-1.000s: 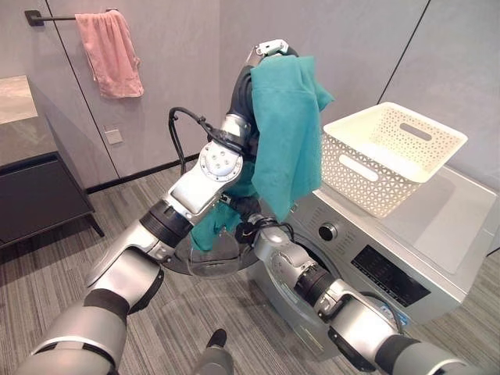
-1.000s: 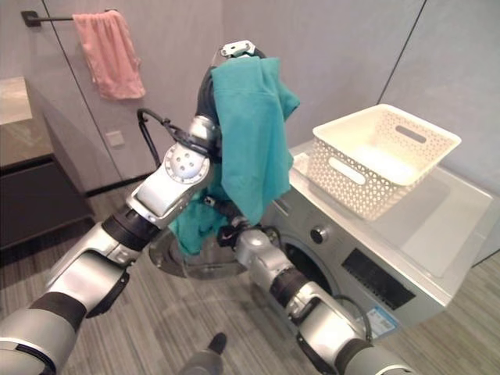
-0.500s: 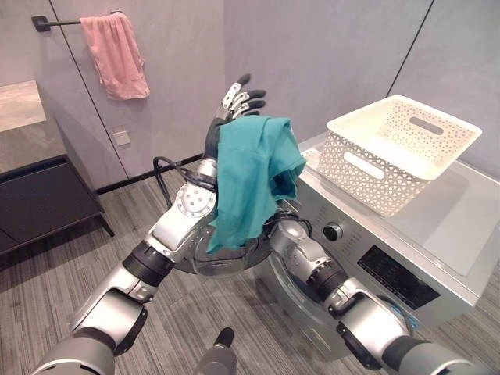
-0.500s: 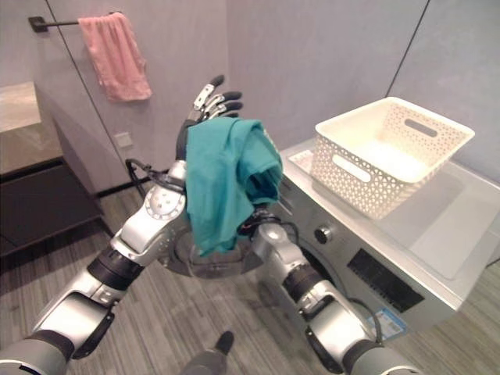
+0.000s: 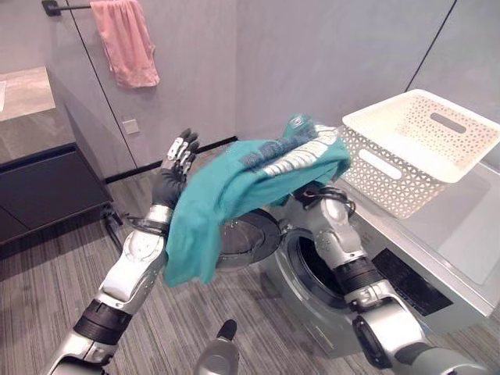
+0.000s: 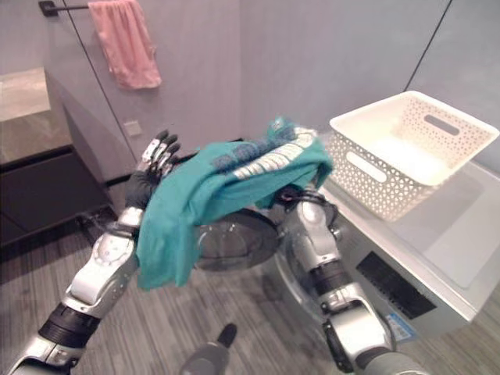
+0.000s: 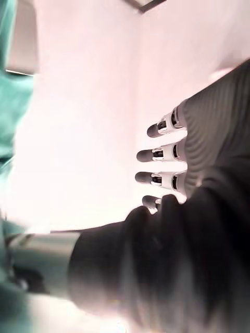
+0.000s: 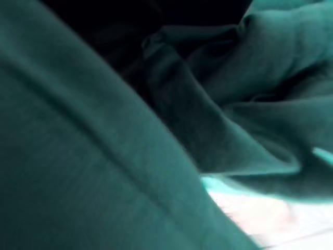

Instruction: Grab the laundry basket,head to the washer,open it,put in the laundry and shut it.

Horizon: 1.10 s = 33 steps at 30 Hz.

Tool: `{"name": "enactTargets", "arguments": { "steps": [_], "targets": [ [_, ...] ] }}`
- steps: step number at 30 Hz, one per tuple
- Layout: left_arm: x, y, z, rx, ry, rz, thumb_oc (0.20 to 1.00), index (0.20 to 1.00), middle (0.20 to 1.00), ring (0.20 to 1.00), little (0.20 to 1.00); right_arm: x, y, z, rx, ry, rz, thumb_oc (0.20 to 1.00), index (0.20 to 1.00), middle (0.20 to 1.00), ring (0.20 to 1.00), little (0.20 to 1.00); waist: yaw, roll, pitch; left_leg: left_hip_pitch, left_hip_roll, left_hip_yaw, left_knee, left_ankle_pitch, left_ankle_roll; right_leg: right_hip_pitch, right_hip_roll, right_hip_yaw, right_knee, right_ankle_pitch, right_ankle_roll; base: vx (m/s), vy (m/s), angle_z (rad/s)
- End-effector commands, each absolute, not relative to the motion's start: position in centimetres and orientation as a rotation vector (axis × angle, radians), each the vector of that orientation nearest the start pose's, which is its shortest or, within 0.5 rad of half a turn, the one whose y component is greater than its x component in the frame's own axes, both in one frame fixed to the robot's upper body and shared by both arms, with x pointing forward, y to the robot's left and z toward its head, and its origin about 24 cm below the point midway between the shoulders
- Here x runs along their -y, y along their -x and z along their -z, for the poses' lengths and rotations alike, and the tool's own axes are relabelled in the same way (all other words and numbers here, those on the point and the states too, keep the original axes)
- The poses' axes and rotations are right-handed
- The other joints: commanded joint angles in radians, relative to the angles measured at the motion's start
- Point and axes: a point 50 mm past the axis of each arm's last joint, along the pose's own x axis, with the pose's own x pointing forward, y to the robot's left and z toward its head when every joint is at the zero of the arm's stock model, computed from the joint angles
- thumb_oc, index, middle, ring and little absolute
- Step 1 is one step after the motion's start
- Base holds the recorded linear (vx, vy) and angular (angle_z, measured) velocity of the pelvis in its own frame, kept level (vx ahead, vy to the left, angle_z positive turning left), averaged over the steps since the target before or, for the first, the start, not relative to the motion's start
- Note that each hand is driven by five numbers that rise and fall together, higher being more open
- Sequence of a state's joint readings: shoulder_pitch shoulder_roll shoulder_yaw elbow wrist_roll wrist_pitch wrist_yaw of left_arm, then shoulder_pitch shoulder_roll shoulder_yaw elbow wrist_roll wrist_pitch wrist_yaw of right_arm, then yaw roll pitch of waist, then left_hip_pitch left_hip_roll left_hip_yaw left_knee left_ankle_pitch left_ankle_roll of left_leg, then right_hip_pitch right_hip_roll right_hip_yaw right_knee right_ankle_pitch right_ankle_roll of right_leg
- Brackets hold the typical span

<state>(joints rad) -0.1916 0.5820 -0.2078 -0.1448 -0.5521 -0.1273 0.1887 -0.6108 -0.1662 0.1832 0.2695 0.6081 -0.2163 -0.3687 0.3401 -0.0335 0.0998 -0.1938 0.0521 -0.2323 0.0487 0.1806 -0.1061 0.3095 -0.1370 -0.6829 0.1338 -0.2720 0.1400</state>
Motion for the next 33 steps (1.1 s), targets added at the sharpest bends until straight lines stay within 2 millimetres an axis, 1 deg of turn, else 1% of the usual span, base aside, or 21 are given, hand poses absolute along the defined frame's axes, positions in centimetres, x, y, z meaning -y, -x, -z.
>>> {"name": "enactTargets", "arguments": {
  "steps": [1, 2, 5, 7, 9, 10, 11, 12, 13, 14, 16, 17, 19, 22, 23, 24, 28, 29, 31, 32, 33],
  "targets": [
    [-19.8, -26.9, -14.2, 0.343, 0.029, 0.121, 1.000, 1.000, 1.000, 1.000, 1.000, 13.8, -33.0, -19.7, 0.579, -0.437, 0.061, 0.200, 0.200, 0.200, 0.200, 0.200, -0.026, -0.025, -0.048, -0.043, 0.030, 0.078, 0.035, -0.088, 0.002, -0.049, 0.020, 0.120, -0.085, 0.000, -0.124, 0.00, 0.000, 0.00],
    [-20.4, -26.1, -13.0, 0.298, 0.043, 0.096, 1.000, 1.000, 1.000, 1.000, 1.000, 14.2, -31.9, -20.1, 0.631, -0.417, 0.060, 0.200, 0.200, 0.200, 0.200, 0.200, -0.032, -0.025, -0.046, -0.043, 0.032, 0.083, 0.037, -0.089, 0.002, -0.051, 0.022, 0.124, -0.085, 0.000, -0.125, 0.00, 0.000, 0.00],
    [-21.1, -24.9, -11.8, 0.255, 0.042, 0.059, 1.000, 1.000, 1.000, 1.000, 1.000, 14.9, -30.2, -20.8, 0.708, -0.391, 0.048, 0.200, 0.200, 0.200, 0.200, 0.200, -0.045, -0.025, -0.040, -0.044, 0.037, 0.091, 0.041, -0.090, 0.001, -0.052, 0.023, 0.130, -0.085, 0.000, -0.125, -0.02, -0.005, -0.06],
    [-21.7, -24.2, -10.9, 0.225, 0.042, 0.029, 1.000, 1.000, 1.000, 1.000, 1.000, 15.2, -28.7, -20.8, 0.743, -0.339, 0.030, 0.200, 0.200, 0.200, 0.200, 0.200, -0.060, -0.024, -0.039, -0.043, 0.042, 0.099, 0.042, -0.090, 0.001, -0.055, 0.022, 0.135, -0.083, 0.000, -0.125, -0.02, 0.006, -0.13],
    [-22.2, -23.4, -10.3, 0.200, 0.032, 0.004, 1.000, 1.000, 1.000, 1.000, 1.000, 15.6, -27.3, -20.0, 0.744, -0.322, 0.000, 0.200, 0.200, 0.200, 0.200, 0.200, -0.080, -0.020, -0.034, -0.040, 0.050, 0.108, 0.043, -0.091, 0.002, -0.060, 0.022, 0.143, -0.080, 0.001, -0.125, -0.02, 0.007, -0.10],
    [-22.2, -23.3, -10.2, 0.196, 0.032, 0.003, 1.000, 1.000, 1.000, 1.000, 1.000, 15.6, -27.2, -19.9, 0.740, -0.322, -0.002, 0.200, 0.200, 0.200, 0.200, 0.200, -0.081, -0.019, -0.038, -0.040, 0.050, 0.109, 0.042, -0.091, 0.002, -0.060, 0.022, 0.144, -0.080, 0.002, -0.125, -0.03, 0.000, -0.14],
    [-22.8, -22.6, -9.4, 0.167, 0.035, -0.030, 1.000, 1.000, 1.000, 1.000, 1.000, 15.7, -25.9, -18.7, 0.708, -0.325, -0.048, 0.200, 0.200, 0.200, 0.200, 0.200, -0.103, -0.018, -0.029, -0.038, 0.057, 0.120, 0.042, -0.091, 0.003, -0.065, 0.022, 0.153, -0.079, 0.003, -0.123, -0.02, -0.003, -0.15],
    [-22.8, -22.5, -9.3, 0.163, 0.035, -0.031, 1.000, 1.000, 1.000, 1.000, 1.000, 15.7, -25.8, -18.6, 0.704, -0.325, -0.050, 0.200, 0.200, 0.200, 0.200, 0.200, -0.104, -0.017, -0.033, -0.037, 0.057, 0.121, 0.042, -0.091, 0.003, -0.065, 0.022, 0.154, -0.079, 0.003, -0.123, -0.03, -0.003, -0.18],
    [-23.0, -22.1, -8.9, 0.145, 0.043, -0.046, 1.000, 1.000, 1.000, 1.000, 1.000, 15.7, -25.0, -17.8, 0.674, -0.332, -0.082, 0.200, 0.200, 0.200, 0.200, 0.200, -0.117, -0.016, -0.029, -0.036, 0.061, 0.127, 0.040, -0.091, 0.003, -0.068, 0.022, 0.160, -0.078, 0.005, -0.123, -0.04, 0.001, -0.30],
    [-23.5, -21.4, -8.0, 0.111, 0.066, -0.080, 1.000, 1.000, 1.000, 1.000, 1.000, 15.5, -23.7, -16.1, 0.603, -0.348, -0.139, 0.200, 0.200, 0.200, 0.200, 0.200, -0.143, -0.013, -0.022, -0.029, 0.072, 0.140, 0.035, -0.090, 0.003, -0.077, 0.021, 0.171, -0.077, 0.008, -0.121, -0.05, 0.004, -0.34],
    [-23.8, -21.0, -7.4, 0.086, 0.086, -0.110, 1.000, 1.000, 1.000, 1.000, 1.000, 15.0, -22.6, -14.5, 0.516, -0.402, -0.208, 0.200, 0.200, 0.200, 0.200, 0.200, -0.166, -0.011, -0.011, -0.025, 0.083, 0.152, 0.031, -0.088, 0.004, -0.086, 0.021, 0.182, -0.077, 0.013, -0.118, -0.04, 0.008, -0.28],
    [-23.8, -20.9, -7.3, 0.085, 0.086, -0.111, 1.000, 1.000, 1.000, 1.000, 1.000, 15.0, -22.6, -14.4, 0.514, -0.402, -0.210, 0.200, 0.200, 0.200, 0.200, 0.200, -0.167, -0.010, -0.013, -0.025, 0.083, 0.152, 0.030, -0.088, 0.004, -0.087, 0.021, 0.183, -0.077, 0.013, -0.118, -0.04, 0.008, -0.28],
    [-24.1, -20.7, -7.0, 0.078, 0.099, -0.136, 1.000, 1.000, 1.000, 1.000, 1.000, 14.3, -21.9, -12.9, 0.430, -0.450, -0.273, 0.200, 0.200, 0.200, 0.200, 0.200, -0.185, -0.007, 0.000, -0.023, 0.090, 0.166, 0.025, -0.087, 0.005, -0.100, 0.020, 0.196, -0.075, 0.018, -0.113, -0.04, 0.015, -0.28],
    [-24.4, -20.6, -7.0, 0.101, 0.112, -0.169, 1.000, 1.000, 1.000, 1.000, 1.000, 13.7, -21.0, -11.3, 0.346, -0.452, -0.327, 0.200, 0.200, 0.200, 0.200, 0.200, -0.204, -0.003, 0.023, -0.024, 0.098, 0.183, 0.019, -0.086, 0.007, -0.119, 0.015, 0.209, -0.070, 0.023, -0.108, -0.04, 0.029, -0.33],
    [-24.6, -20.8, -7.4, 0.133, 0.104, -0.192, 1.000, 1.000, 1.000, 1.000, 1.000, 13.8, -20.6, -10.5, 0.315, -0.427, -0.332, 0.200, 0.200, 0.200, 0.200, 0.200, -0.217, 0.002, 0.041, -0.033, 0.098, 0.189, 0.021, -0.086, 0.007, -0.142, 0.007, 0.217, -0.056, 0.023, -0.107, -0.07, 0.042, -0.23],
    [-24.7, -20.9, -7.6, 0.151, 0.105, -0.202, 1.000, 1.000, 1.000, 1.000, 1.000, 13.7, -20.5, -10.1, 0.295, -0.422, -0.331, 0.200, 0.200, 0.200, 0.200, 0.200, -0.221, 0.004, 0.051, -0.040, 0.098, 0.190, 0.024, -0.086, 0.008, -0.155, 0.004, 0.219, -0.045, 0.023, -0.107, -0.11, 0.042, -0.13],
    [-25.1, -22.0, -8.9, 0.241, 0.116, -0.262, 1.000, 1.000, 1.000, 1.000, 1.000, 13.9, -20.1, -8.4, 0.223, -0.400, -0.322, 0.200, 0.200, 0.200, 0.200, 0.200, -0.254, 0.024, 0.126, -0.076, 0.097, 0.198, 0.044, -0.085, 0.016, -0.246, -0.016, 0.249, 0.031, 0.019, -0.113, -0.14, 0.047, -0.13],
    [-25.1, -22.0, -8.9, 0.241, 0.116, -0.262, 1.000, 1.000, 1.000, 1.000, 1.000, 13.9, -20.1, -8.4, 0.224, -0.400, -0.323, 0.200, 0.200, 0.200, 0.200, 0.200, -0.253, 0.024, 0.126, -0.077, 0.097, 0.199, 0.045, -0.085, 0.016, -0.248, -0.016, 0.250, 0.033, 0.018, -0.113, -0.11, 0.042, -0.17],
    [-25.3, -22.4, -9.6, 0.288, 0.133, -0.285, 1.000, 1.000, 1.000, 1.000, 1.000, 13.9, -20.0, -7.4, 0.181, -0.395, -0.320, 0.200, 0.200, 0.200, 0.200, 0.200, -0.267, 0.033, 0.167, -0.101, 0.098, 0.210, 0.055, -0.082, 0.022, -0.304, -0.028, 0.266, 0.078, 0.016, -0.116, -0.19, 0.066, -0.18],
    [-25.2, -23.0, -10.5, 0.347, 0.155, -0.306, 1.000, 1.000, 1.000, 1.000, 1.000, 13.8, -20.1, -6.8, 0.153, -0.381, -0.316, 0.200, 0.200, 0.200, 0.200, 0.200, -0.278, 0.040, 0.207, -0.128, 0.095, 0.220, 0.064, -0.078, 0.027, -0.358, -0.039, 0.282, 0.117, 0.018, -0.117, -0.25, 0.087, -0.23],
    [-25.1, -23.4, -11.0, 0.377, 0.169, -0.314, 1.000, 1.000, 1.000, 1.000, 1.000, 13.6, -20.2, -6.2, 0.127, -0.378, -0.315, 0.200, 0.200, 0.200, 0.200, 0.200, -0.284, 0.045, 0.230, -0.144, 0.095, 0.225, 0.071, -0.076, 0.030, -0.392, -0.045, 0.293, 0.141, 0.020, -0.118, -0.24, 0.085, -0.29]
  ]
}}
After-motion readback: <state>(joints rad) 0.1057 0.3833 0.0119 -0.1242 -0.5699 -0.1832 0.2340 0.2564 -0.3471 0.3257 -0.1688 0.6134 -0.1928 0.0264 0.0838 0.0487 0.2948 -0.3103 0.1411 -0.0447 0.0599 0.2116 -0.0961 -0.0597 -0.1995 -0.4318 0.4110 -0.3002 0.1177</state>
